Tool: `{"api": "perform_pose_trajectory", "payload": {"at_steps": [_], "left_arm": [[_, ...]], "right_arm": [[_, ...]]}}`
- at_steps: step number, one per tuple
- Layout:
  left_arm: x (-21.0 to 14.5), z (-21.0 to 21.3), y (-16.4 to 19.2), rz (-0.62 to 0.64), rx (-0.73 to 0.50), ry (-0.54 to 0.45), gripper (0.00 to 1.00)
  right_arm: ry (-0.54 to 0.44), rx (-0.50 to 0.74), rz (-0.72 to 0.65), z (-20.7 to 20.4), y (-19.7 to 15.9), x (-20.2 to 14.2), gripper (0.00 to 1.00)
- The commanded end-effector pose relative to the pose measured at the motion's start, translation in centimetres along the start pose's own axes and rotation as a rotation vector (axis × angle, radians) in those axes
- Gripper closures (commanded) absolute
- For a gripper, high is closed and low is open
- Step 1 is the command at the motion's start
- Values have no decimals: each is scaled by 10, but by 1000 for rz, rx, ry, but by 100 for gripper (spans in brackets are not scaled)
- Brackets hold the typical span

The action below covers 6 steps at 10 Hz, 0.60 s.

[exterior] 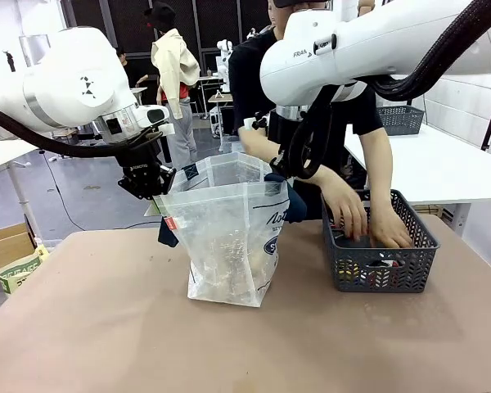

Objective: Transfer purchased items from the store into the shopping bag.
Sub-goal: Move the Reusable shopping bag to the right side of the table.

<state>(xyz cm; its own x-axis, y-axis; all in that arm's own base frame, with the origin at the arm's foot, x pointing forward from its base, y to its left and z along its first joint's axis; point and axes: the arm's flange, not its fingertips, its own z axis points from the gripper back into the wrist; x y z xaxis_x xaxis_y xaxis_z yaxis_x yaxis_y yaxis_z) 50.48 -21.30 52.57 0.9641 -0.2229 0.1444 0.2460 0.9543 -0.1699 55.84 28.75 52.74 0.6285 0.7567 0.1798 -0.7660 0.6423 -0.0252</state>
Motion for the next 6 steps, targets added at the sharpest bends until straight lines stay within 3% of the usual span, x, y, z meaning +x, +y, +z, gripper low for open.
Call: {"api": "perform_pose_trajectory", "payload": {"at_steps": [1,6], "left_arm": [[0,0,1,4,0,-1,100],[0,0,1,4,0,-1,100]], "right_arm": [[5,0,-2,-2,-1,-2,100],[5,0,-2,-2,-1,-2,100]]}}
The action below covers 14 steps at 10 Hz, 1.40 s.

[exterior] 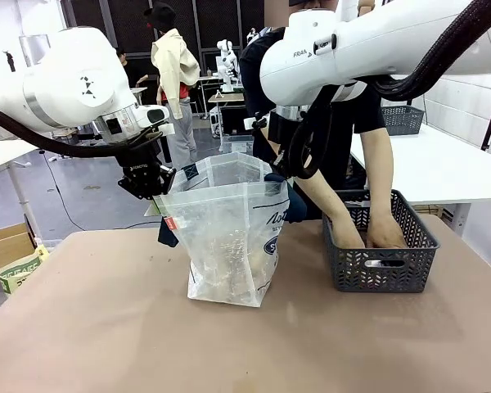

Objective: Transfer purchased items from the store into the shopping bag.
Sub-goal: Move the Reusable shopping bag to the right side of the table.

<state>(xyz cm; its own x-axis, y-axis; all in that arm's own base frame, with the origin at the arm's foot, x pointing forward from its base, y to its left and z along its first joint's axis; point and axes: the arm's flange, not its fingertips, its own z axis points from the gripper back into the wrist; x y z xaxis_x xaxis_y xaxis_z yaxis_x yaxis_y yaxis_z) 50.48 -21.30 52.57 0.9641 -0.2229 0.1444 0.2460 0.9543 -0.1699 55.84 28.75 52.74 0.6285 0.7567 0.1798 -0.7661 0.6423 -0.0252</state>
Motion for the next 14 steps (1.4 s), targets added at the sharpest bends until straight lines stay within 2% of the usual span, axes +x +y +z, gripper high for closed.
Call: {"api": "perform_pose_trajectory", "payload": {"at_steps": [1,14], "left_arm": [[0,0,1,4,0,-1,100],[0,0,1,4,0,-1,100]], "right_arm": [[5,0,-2,-2,-1,-2,100],[5,0,-2,-2,-1,-2,100]]}}
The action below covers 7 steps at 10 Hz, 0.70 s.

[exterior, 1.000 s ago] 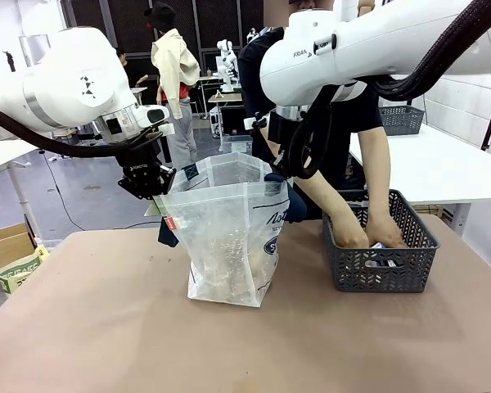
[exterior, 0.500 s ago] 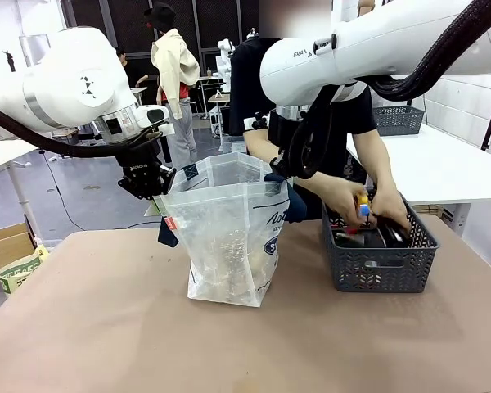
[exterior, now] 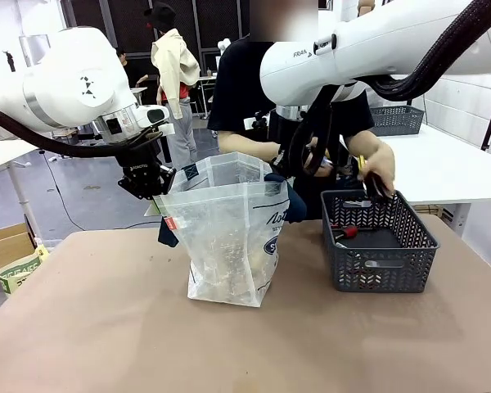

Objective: Transfer purchased items from the store into the shopping bag.
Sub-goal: Move the Reusable shopping bag to the right side of the table.

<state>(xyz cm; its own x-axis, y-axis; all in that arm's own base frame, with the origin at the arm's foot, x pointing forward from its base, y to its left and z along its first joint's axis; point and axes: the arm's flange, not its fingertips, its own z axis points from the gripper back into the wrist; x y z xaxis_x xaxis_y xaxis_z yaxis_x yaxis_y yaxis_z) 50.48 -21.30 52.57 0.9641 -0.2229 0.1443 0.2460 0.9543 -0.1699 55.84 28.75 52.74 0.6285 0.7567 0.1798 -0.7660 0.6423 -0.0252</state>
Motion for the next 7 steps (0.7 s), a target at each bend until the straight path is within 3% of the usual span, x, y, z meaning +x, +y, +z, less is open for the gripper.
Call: {"api": "perform_pose_trajectory", "payload": {"at_steps": [1,7], "left_arm": [[0,0,1,4,0,-1,100],[0,0,1,4,0,-1,100]], "right_arm": [[5,0,-2,-2,-1,-2,100],[5,0,-2,-2,-1,-2,100]]}}
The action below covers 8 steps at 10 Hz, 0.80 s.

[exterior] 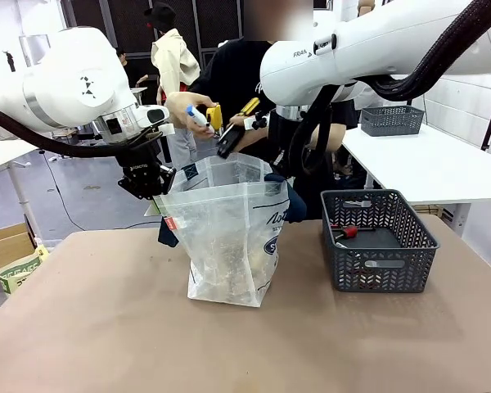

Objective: Transfer purchased items from the store into the shopping bag.
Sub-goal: Move the Reusable shopping bag to the right side of the table.

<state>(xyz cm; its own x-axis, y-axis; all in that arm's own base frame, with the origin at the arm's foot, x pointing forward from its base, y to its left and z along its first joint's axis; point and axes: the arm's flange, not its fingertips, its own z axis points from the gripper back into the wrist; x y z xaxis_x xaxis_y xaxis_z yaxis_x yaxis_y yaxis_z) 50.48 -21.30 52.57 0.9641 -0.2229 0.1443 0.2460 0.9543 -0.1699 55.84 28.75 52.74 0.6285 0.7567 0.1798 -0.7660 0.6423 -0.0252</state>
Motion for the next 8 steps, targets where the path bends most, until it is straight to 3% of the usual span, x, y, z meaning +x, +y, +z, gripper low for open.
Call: {"api": "perform_pose_trajectory", "payload": {"at_steps": [1,8], "left_arm": [[0,0,1,4,0,-1,100],[0,0,1,4,0,-1,100]], "right_arm": [[5,0,-2,-2,-1,-2,100],[5,0,-2,-2,-1,-2,100]]}}
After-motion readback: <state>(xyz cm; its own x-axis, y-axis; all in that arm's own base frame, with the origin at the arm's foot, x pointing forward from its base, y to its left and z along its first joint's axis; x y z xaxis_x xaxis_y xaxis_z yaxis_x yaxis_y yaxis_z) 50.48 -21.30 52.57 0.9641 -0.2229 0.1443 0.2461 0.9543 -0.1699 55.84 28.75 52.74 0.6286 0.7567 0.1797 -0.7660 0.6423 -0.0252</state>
